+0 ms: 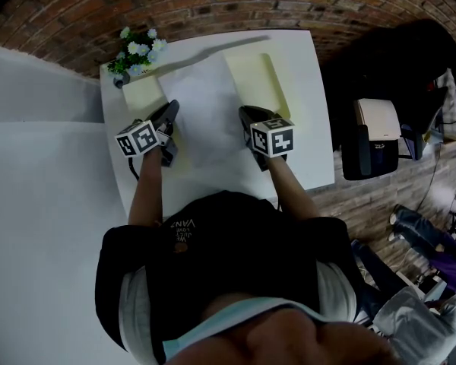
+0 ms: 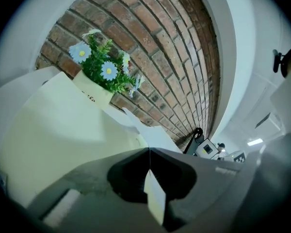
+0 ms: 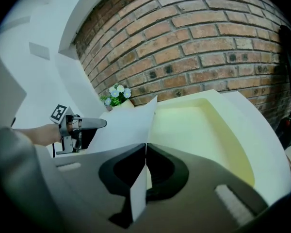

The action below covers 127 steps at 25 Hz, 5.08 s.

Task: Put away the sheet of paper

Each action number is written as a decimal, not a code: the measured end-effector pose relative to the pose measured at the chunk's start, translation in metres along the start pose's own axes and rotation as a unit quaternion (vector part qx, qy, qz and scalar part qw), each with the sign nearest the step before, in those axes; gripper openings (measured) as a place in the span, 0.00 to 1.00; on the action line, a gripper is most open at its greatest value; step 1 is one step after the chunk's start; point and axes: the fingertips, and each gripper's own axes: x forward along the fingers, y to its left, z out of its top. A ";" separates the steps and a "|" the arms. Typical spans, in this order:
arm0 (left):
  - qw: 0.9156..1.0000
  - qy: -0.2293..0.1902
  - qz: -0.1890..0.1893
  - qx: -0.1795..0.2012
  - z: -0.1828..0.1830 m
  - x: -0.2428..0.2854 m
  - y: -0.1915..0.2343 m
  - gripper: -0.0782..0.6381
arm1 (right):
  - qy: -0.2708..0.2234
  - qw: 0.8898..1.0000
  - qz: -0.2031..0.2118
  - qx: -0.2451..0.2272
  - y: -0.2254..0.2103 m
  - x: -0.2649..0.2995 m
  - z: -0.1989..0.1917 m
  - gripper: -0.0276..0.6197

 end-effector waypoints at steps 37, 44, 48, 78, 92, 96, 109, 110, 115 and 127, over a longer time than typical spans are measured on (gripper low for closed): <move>0.999 0.015 0.033 -0.024 -0.012 0.003 0.015 0.11 | -0.020 0.977 -0.208 -0.030 -0.169 -0.070 0.007 0.05; 0.999 0.013 0.034 -0.038 -0.014 0.008 0.014 0.11 | -0.015 0.979 -0.204 -0.025 -0.170 -0.068 0.002 0.05; 0.999 0.014 0.033 -0.041 -0.017 0.014 0.011 0.11 | -0.012 0.979 -0.204 -0.027 -0.171 -0.067 0.001 0.05; 0.997 0.008 0.009 -0.070 -0.027 0.076 -0.022 0.11 | 0.004 0.981 -0.192 -0.019 -0.170 -0.064 -0.002 0.04; 0.996 0.009 0.005 -0.083 -0.041 0.106 -0.035 0.11 | 0.004 0.986 -0.168 0.003 -0.170 -0.064 -0.001 0.04; 0.996 0.004 0.006 -0.090 -0.042 0.112 -0.035 0.11 | 0.004 0.987 -0.164 0.005 -0.169 -0.063 -0.001 0.04; 0.995 -0.002 0.001 -0.102 -0.045 0.131 -0.043 0.11 | 0.005 0.987 -0.159 0.003 -0.168 -0.063 -0.001 0.04; 0.995 -0.002 0.000 -0.103 -0.046 0.133 -0.044 0.11 | 0.005 0.987 -0.159 0.002 -0.168 -0.063 -0.001 0.04; 0.994 -0.001 -0.006 -0.106 -0.050 0.143 -0.049 0.11 | 0.008 0.987 -0.158 0.002 -0.168 -0.064 -0.001 0.04; 0.995 0.012 -0.017 -0.097 -0.056 0.164 -0.067 0.11 | 0.007 0.988 -0.156 -0.001 -0.167 -0.064 -0.001 0.04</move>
